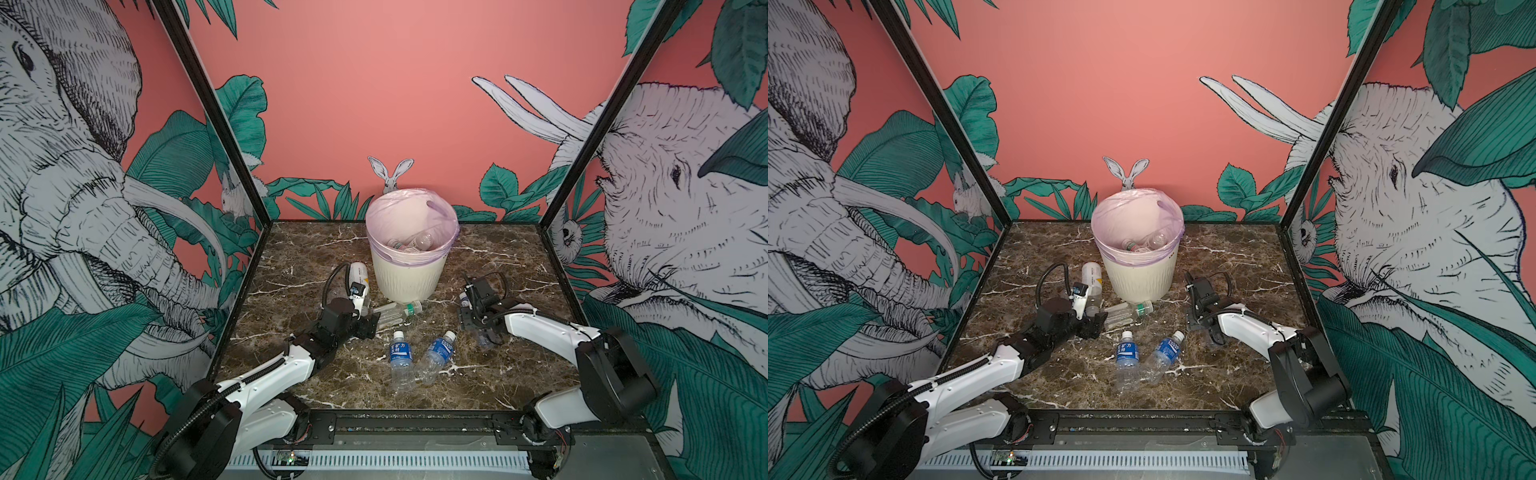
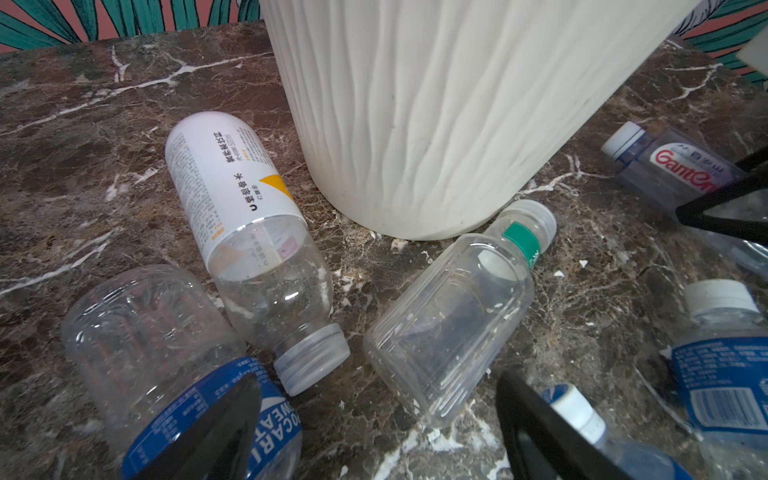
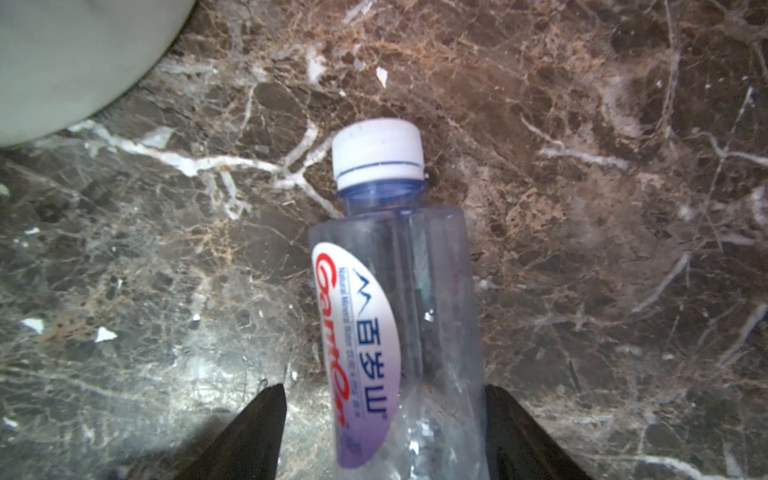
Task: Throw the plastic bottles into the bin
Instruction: 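Lower the right gripper over the purple-labelled GanOn bottle beside the bin, then close the right gripper on the GanOn bottle and lift it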
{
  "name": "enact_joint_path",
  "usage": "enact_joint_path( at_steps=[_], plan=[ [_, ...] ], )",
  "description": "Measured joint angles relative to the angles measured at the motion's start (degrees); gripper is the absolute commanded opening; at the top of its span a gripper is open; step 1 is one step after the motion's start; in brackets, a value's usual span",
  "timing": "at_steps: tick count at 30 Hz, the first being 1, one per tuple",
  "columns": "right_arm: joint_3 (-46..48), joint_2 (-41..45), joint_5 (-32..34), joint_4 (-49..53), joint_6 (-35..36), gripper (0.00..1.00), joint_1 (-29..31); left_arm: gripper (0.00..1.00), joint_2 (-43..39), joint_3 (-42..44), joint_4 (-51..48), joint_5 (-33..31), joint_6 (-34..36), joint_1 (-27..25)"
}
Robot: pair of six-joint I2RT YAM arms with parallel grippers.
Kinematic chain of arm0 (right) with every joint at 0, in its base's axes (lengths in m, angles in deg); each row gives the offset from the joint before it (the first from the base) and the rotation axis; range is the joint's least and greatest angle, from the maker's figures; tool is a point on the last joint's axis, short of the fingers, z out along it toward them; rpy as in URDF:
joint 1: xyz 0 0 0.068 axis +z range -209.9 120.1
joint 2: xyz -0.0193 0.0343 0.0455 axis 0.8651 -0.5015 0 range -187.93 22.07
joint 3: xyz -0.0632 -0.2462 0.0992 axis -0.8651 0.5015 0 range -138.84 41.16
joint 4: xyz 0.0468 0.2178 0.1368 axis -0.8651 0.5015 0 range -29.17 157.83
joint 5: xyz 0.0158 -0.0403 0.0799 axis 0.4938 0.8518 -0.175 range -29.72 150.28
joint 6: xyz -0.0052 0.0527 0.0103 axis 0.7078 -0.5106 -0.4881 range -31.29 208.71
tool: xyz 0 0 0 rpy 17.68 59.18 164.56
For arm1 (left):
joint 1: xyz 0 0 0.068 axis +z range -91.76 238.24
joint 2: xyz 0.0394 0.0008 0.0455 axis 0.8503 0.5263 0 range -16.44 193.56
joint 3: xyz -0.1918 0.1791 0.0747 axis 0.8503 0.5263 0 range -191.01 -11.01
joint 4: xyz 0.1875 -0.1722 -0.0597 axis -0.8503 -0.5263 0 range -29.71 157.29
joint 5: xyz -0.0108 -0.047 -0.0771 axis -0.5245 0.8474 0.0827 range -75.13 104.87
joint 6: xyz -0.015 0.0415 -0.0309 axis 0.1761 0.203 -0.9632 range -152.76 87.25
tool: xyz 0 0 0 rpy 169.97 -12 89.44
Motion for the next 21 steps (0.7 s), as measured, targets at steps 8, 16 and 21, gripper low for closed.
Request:
enact_joint_path(
  at_steps=[8,16,21],
  plan=[
    [0.0,-2.4,-2.6,-1.1,-0.2,0.64,0.0,0.89,0.7,0.0,0.2,0.0,0.0,0.0],
    [0.0,-2.6,-3.4,-2.0,-0.6,0.41,-0.2,0.89,1.0,0.0,0.2,-0.1,0.0,0.0],
    [1.6,0.6,-3.3,-2.9,-1.0,0.35,-0.2,0.89,1.4,0.0,0.2,-0.1,0.0,0.0]
  ],
)
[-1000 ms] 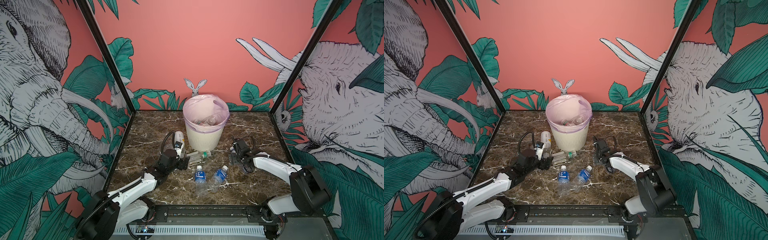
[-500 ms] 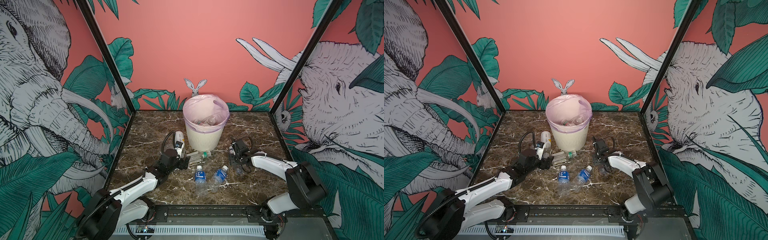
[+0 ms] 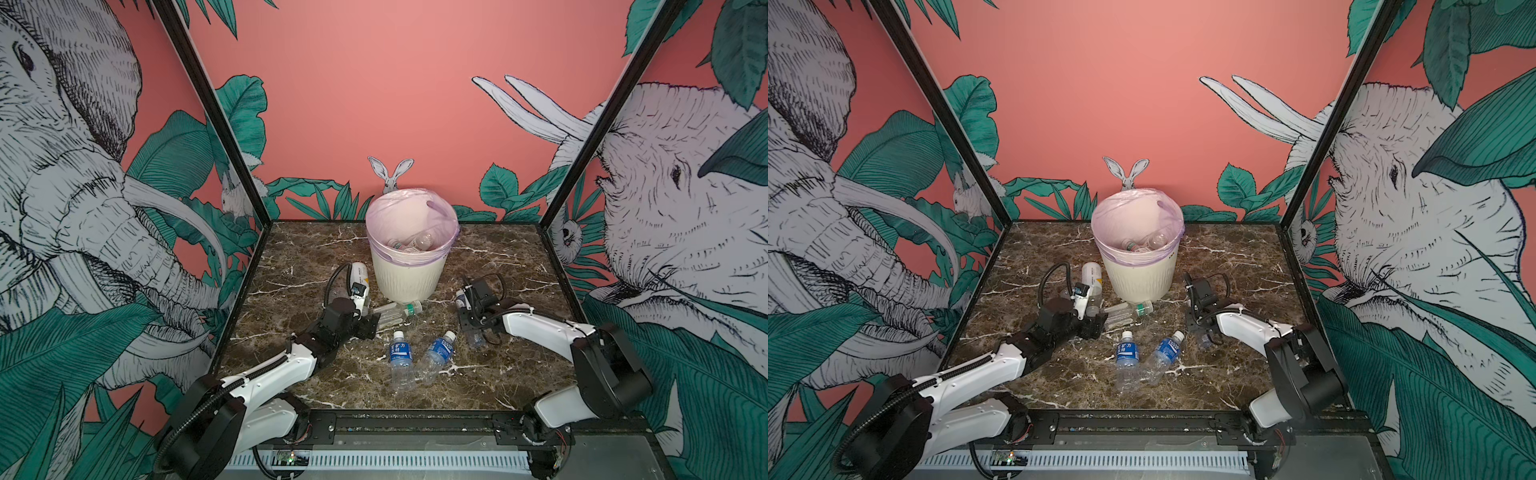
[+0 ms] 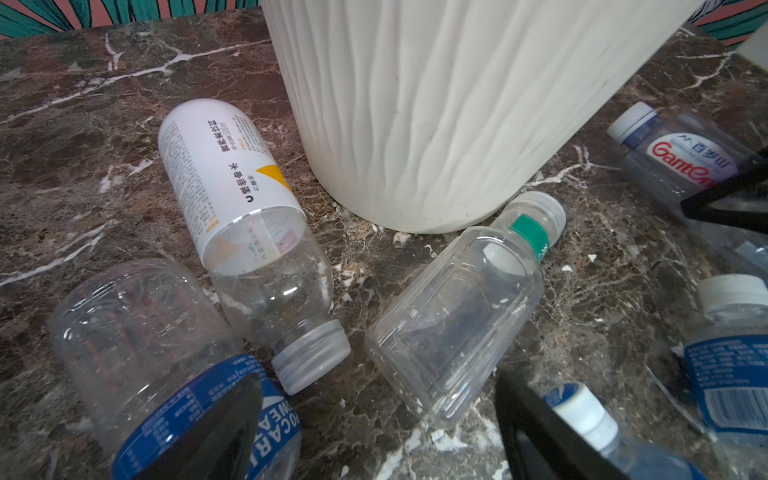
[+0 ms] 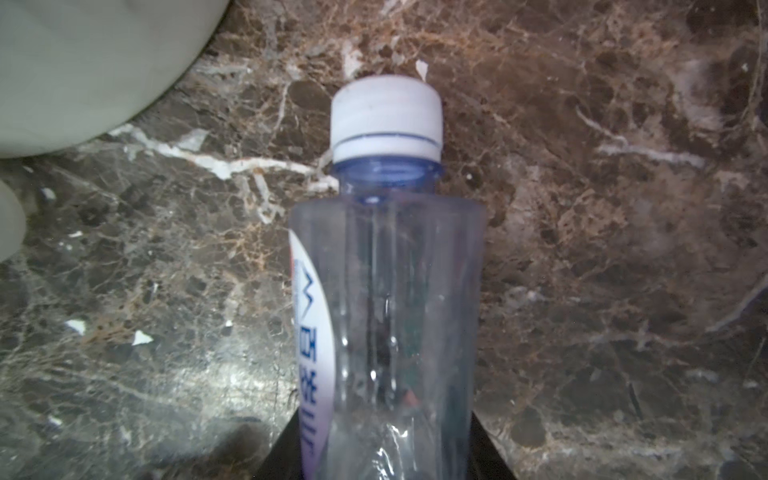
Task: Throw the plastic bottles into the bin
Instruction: 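Close the right gripper on the GanOn bottle and lift it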
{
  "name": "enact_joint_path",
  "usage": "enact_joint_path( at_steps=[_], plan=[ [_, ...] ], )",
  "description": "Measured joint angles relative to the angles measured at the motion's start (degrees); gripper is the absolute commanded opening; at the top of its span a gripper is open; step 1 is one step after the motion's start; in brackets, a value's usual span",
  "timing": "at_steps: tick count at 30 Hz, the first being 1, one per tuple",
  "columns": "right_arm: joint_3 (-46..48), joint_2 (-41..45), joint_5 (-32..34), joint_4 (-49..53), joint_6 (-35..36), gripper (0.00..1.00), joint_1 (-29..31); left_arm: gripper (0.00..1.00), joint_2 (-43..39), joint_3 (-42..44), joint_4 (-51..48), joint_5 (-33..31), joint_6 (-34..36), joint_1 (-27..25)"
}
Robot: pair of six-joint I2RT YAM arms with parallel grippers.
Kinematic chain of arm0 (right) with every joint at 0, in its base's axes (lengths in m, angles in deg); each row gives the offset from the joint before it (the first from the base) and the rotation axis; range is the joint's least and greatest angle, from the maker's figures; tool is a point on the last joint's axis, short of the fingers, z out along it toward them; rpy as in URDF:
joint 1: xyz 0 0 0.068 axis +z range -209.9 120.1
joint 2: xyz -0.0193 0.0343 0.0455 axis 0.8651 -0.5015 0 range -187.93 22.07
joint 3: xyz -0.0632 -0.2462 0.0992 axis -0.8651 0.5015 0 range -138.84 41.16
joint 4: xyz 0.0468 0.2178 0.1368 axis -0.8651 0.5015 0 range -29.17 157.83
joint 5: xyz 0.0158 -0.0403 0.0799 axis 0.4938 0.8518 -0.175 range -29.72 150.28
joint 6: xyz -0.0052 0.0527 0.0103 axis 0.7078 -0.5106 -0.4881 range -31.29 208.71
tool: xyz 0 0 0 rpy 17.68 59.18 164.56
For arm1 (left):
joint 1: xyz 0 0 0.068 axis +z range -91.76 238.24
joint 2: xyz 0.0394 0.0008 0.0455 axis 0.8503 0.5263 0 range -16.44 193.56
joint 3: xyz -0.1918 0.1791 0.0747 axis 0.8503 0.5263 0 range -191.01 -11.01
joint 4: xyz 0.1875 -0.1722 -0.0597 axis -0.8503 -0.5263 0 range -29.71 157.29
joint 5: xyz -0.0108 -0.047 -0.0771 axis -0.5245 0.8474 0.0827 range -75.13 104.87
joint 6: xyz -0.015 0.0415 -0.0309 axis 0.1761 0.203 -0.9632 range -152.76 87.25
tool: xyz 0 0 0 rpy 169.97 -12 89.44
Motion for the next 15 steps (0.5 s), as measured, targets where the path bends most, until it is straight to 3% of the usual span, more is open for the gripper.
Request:
enact_joint_path(
  at_steps=[15],
  plan=[
    [7.0,29.6,1.7,1.3,0.1,0.33,0.1,0.89,1.3,-0.4,0.2,0.1,0.0,0.0]
  ],
)
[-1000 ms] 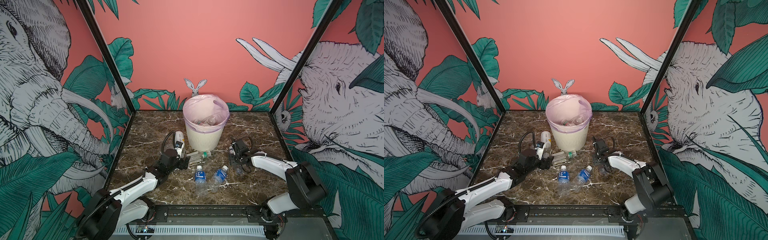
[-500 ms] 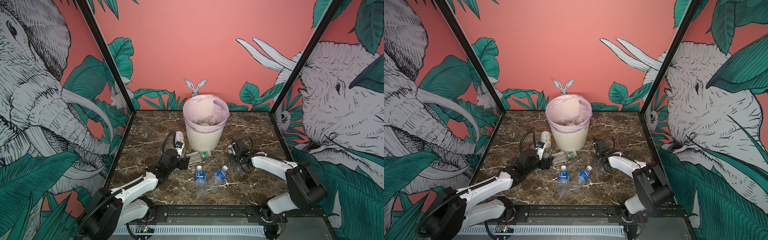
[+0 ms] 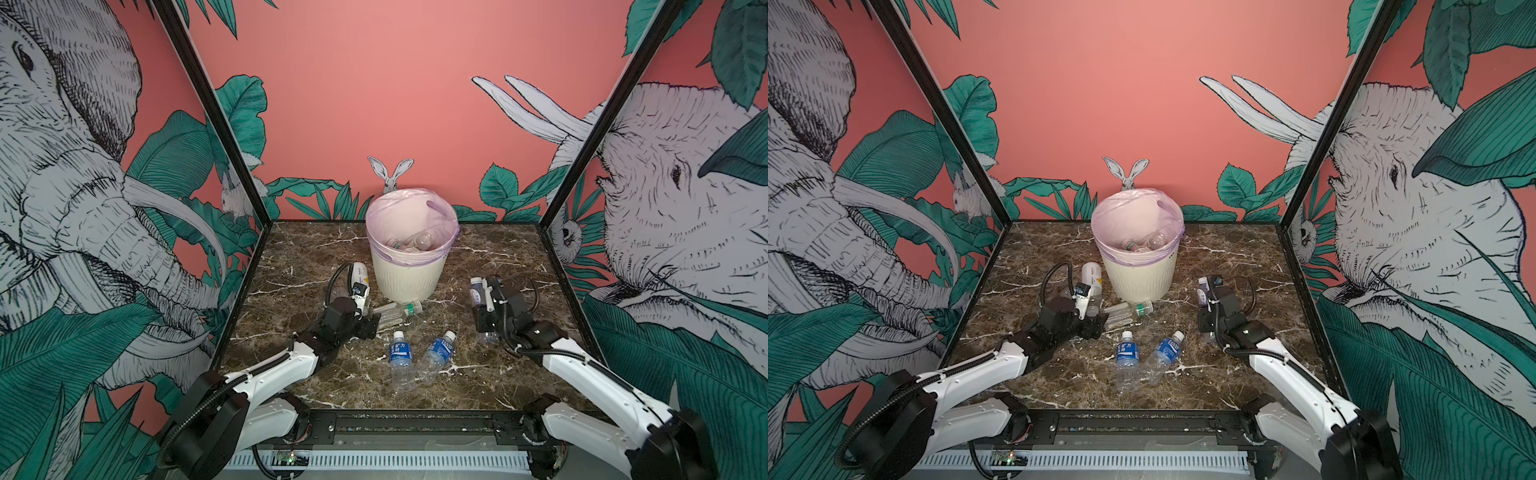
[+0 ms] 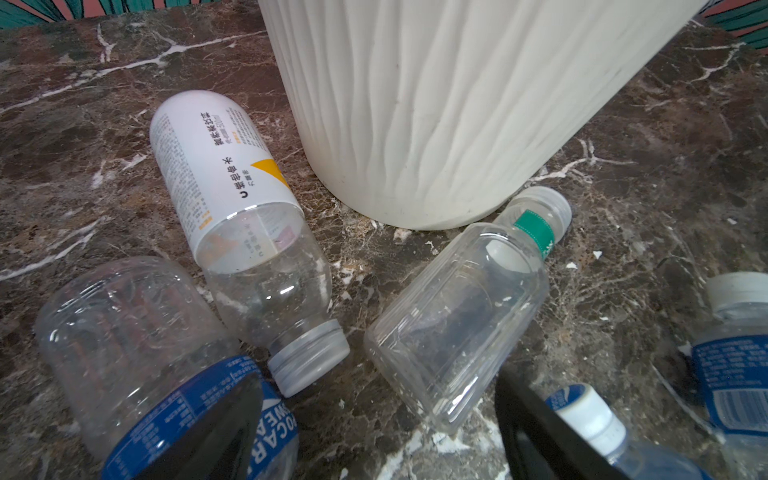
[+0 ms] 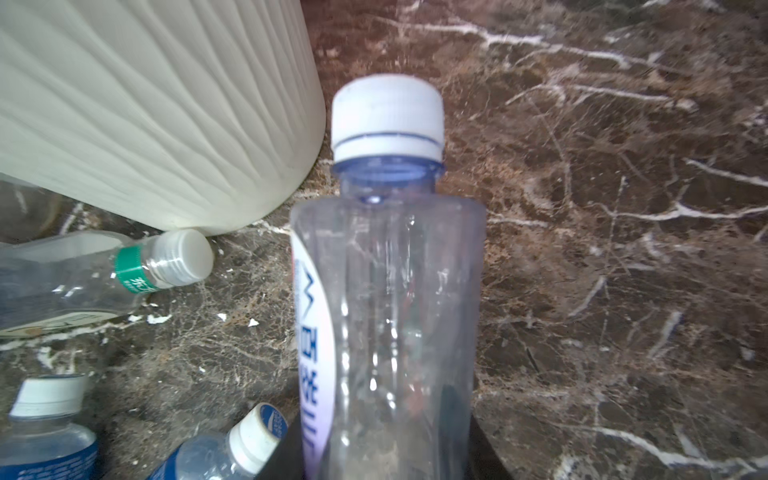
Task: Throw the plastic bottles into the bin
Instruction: 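Close the right gripper on the GanOn bottle and lift it, then carry the GanOn bottle over the bin with the right gripper and release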
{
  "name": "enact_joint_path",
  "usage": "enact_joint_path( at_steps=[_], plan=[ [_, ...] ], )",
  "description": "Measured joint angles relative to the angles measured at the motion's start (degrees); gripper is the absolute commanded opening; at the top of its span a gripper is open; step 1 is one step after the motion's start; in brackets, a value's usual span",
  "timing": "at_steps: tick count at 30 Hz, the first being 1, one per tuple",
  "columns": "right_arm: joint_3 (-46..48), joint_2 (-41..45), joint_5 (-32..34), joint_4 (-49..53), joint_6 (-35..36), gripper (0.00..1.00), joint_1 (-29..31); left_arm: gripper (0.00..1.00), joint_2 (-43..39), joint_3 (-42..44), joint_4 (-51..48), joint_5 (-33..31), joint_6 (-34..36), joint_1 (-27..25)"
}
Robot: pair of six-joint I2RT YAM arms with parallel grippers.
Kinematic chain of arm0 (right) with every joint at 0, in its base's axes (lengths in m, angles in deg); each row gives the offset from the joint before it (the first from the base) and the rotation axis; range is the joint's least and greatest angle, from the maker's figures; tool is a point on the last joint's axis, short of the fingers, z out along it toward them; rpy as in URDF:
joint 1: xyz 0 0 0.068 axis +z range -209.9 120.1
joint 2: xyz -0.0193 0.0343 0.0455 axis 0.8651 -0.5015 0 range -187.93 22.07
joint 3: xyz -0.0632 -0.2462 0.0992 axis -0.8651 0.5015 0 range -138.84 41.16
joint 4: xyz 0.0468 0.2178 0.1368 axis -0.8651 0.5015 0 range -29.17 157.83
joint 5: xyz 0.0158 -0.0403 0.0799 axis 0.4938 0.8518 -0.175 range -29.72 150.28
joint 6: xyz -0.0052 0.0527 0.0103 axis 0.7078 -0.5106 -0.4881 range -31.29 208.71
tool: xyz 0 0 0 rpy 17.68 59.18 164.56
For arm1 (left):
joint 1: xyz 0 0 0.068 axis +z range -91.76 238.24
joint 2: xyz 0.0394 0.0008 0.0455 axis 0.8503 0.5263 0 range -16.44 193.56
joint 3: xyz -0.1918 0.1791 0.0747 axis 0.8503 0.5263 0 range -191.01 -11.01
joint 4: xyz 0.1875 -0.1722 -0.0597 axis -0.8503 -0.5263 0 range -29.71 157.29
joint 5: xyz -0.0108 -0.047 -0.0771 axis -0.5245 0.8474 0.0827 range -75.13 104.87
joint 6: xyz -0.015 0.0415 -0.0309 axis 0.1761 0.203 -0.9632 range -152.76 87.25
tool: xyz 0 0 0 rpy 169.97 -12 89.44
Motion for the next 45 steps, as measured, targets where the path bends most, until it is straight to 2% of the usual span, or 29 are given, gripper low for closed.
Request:
enact_joint_path(
  at_steps=[5,9,13,18,25,30,36,40,42,43,44,45],
  plan=[
    [0.0,13.0,1.0,1.8,0.4,0.32,0.9,0.88,0.0,0.0,0.0,0.0,0.0,0.0],
    [-1.8,20.1,1.1,4.5,0.5,0.31,1.4,0.88,0.0,0.0,0.0,0.1,0.0,0.0],
    [-6.8,22.1,1.2,7.2,0.7,0.31,1.6,0.88,0.0,0.0,0.8,0.2,0.0,0.0],
    [-14.6,20.0,0.5,8.2,1.1,0.30,1.8,0.88,-0.2,0.0,1.0,0.2,0.0,0.0],
    [-28.0,12.1,-0.3,10.5,1.7,0.30,1.9,0.88,0.0,0.0,1.0,0.2,0.0,0.0],
    [-42.9,2.4,-1.7,12.0,3.2,0.30,1.9,0.88,1.1,0.0,1.0,0.2,0.0,0.0],
    [-63.9,-12.6,-4.3,15.4,4.7,0.29,1.9,0.88,1.4,0.0,1.0,0.2,0.0,0.0],
    [-80.5,-25.8,-6.5,19.3,5.2,0.29,2.0,0.88,2.2,-0.3,1.0,0.2,0.0,0.0],
    [-90.4,-33.5,-7.9,22.0,5.4,0.34,2.1,0.88,2.6,-0.5,1.0,0.2,0.0,0.0],
    [-95.2,-37.4,-8.7,22.9,5.5,0.48,2.1,0.88,2.7,-0.6,1.0,0.2,0.0,0.0],
    [-102.2,-42.4,-9.5,24.8,5.6,0.76,2.2,0.88,2.9,-0.7,0.9,0.2,0.0,0.0],
    [-109.1,-47.6,-10.3,26.3,5.7,0.98,2.2,0.88,3.1,-0.9,0.9,0.2,0.0,0.0]
  ],
)
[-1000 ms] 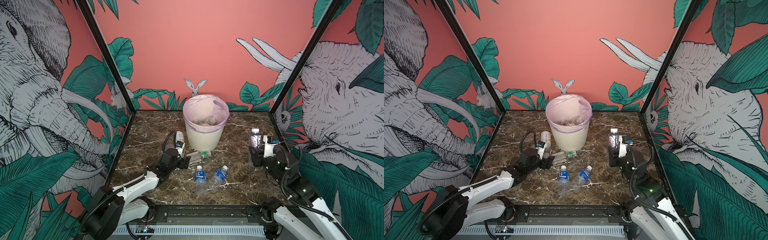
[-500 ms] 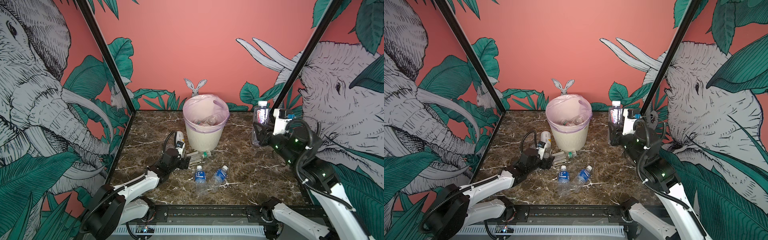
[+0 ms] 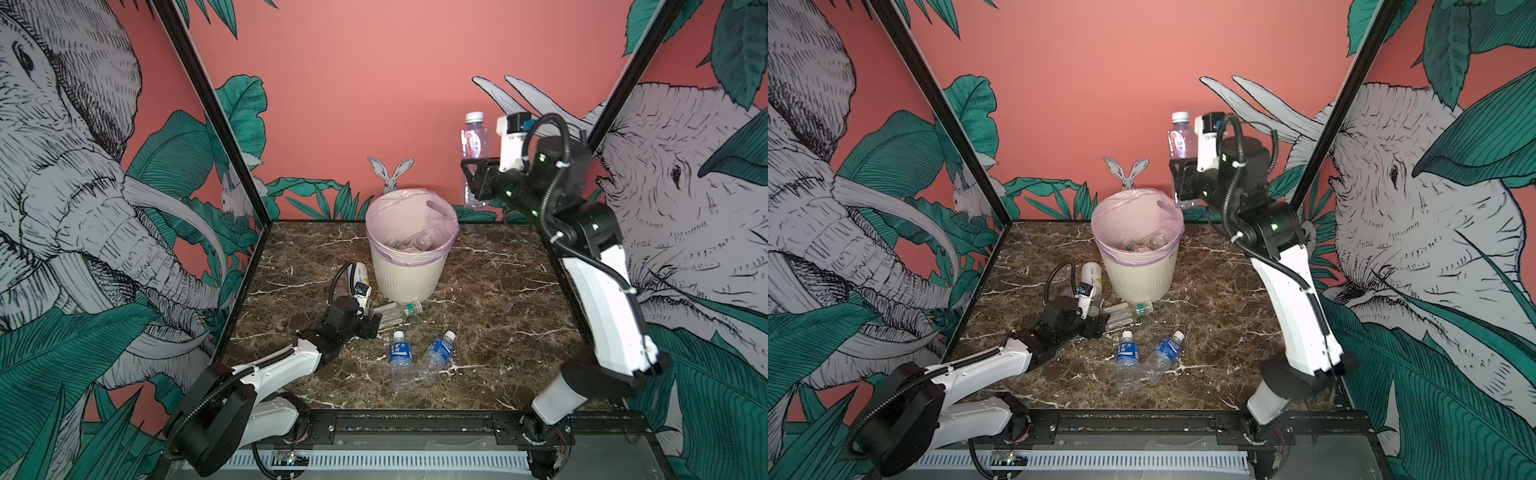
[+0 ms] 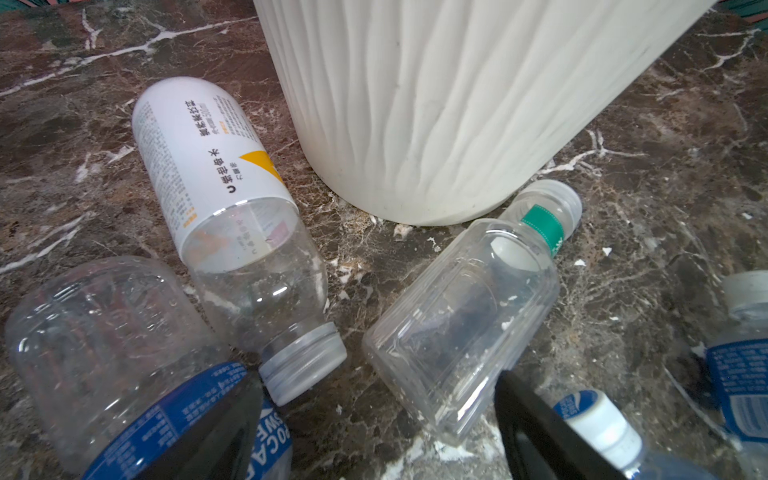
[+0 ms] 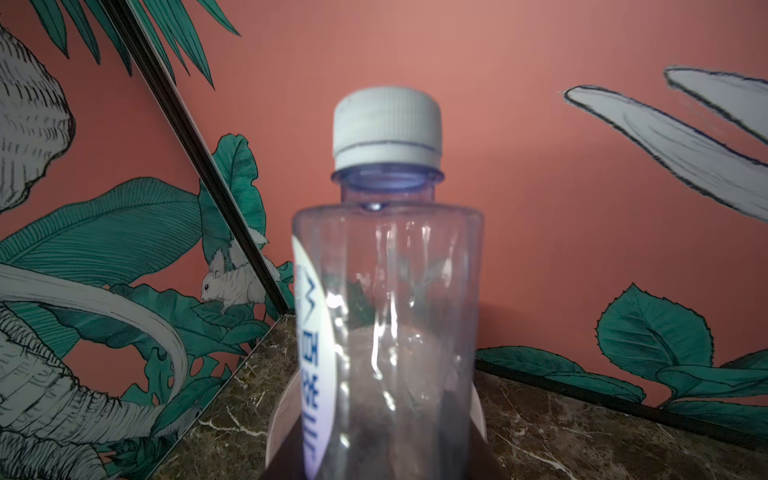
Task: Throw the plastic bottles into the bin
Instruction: 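Carry the GanOn bottle over the bin with the right gripper and release, then withdraw the right gripper beside the bin while the left gripper moves toward a bottle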
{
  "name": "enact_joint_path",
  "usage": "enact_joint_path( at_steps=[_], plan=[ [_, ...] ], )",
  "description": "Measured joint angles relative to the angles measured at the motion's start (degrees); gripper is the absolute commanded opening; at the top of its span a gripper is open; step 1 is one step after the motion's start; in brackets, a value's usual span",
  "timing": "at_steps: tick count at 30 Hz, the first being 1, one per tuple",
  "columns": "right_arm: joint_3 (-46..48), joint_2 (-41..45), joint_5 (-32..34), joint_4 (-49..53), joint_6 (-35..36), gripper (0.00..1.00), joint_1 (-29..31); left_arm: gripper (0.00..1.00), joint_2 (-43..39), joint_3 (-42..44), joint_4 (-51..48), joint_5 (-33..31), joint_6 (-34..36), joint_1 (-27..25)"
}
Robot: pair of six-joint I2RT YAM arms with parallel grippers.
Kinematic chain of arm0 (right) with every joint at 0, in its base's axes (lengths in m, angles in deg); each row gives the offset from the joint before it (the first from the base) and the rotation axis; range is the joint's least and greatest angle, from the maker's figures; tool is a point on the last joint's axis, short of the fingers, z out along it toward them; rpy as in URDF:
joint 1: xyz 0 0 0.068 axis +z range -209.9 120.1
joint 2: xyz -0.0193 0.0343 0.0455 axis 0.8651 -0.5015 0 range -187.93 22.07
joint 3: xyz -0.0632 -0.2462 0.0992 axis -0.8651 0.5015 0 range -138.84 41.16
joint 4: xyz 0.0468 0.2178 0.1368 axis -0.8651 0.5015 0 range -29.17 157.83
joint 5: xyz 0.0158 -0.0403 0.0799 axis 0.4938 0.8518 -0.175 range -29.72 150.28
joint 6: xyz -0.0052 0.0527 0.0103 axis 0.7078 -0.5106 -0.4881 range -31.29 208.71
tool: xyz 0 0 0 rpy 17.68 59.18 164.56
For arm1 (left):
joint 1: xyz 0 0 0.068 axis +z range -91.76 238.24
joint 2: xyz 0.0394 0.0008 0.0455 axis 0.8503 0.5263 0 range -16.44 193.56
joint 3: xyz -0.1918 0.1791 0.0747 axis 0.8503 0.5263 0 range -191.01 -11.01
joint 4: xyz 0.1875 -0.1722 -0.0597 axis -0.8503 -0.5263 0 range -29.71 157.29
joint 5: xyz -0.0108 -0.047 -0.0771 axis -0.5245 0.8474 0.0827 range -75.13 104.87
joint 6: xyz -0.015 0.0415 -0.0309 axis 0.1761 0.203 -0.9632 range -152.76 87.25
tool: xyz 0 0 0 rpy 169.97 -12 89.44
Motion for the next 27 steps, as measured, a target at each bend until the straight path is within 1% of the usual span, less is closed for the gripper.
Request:
enact_joint_path(
  at_steps=[3,4,5,6,7,9,11,15,18,21,23,27],
  plan=[
    [-17.3,-14.0,-1.7,4.0,0.4,0.99,0.0,0.88,0.3,-0.5,0.0,0.0,0.0,0.0],
    [-19.9,-16.8,-1.9,4.9,0.5,0.99,-0.1,0.88,0.4,-0.5,0.0,0.0,0.0,0.0],
    [-20.4,-18.7,-2.1,5.7,0.5,0.99,-0.2,0.88,0.5,-0.6,0.0,0.1,0.0,0.0],
    [-18.8,-19.2,-2.2,6.2,0.5,0.99,-0.2,0.88,0.5,-0.6,0.0,0.1,0.0,0.0],
    [-16.0,-18.7,-2.3,6.1,0.5,0.99,-0.4,0.88,0.5,-0.6,0.0,0.1,0.0,0.0],
    [-5.3,-14.4,-2.4,4.3,0.5,0.99,-0.7,0.88,0.5,-0.6,0.0,0.2,0.0,0.0],
    [2.1,-10.0,-2.4,3.1,0.6,0.99,-0.9,0.88,0.5,-0.6,0.0,0.2,0.0,0.0],
    [7.5,-2.4,-2.1,1.2,1.4,0.99,-1.2,0.88,0.5,-0.6,0.0,0.4,0.0,0.0],
    [14.1,5.0,-1.6,-2.7,1.6,0.99,-1.2,0.88,0.5,-0.6,0.0,0.5,0.0,0.0],
    [23.0,11.9,-1.1,-6.6,1.7,0.99,-1.2,0.88,0.5,-0.6,0.0,0.5,-0.1,0.0],
    [30.9,16.0,-0.5,-8.9,1.8,0.99,-1.2,0.88,0.5,-0.6,0.0,0.5,-0.1,0.0],
    [43.3,20.0,0.5,-12.3,1.8,0.99,-1.3,0.88,0.5,-0.6,0.0,0.7,0.0,0.0]
  ],
)
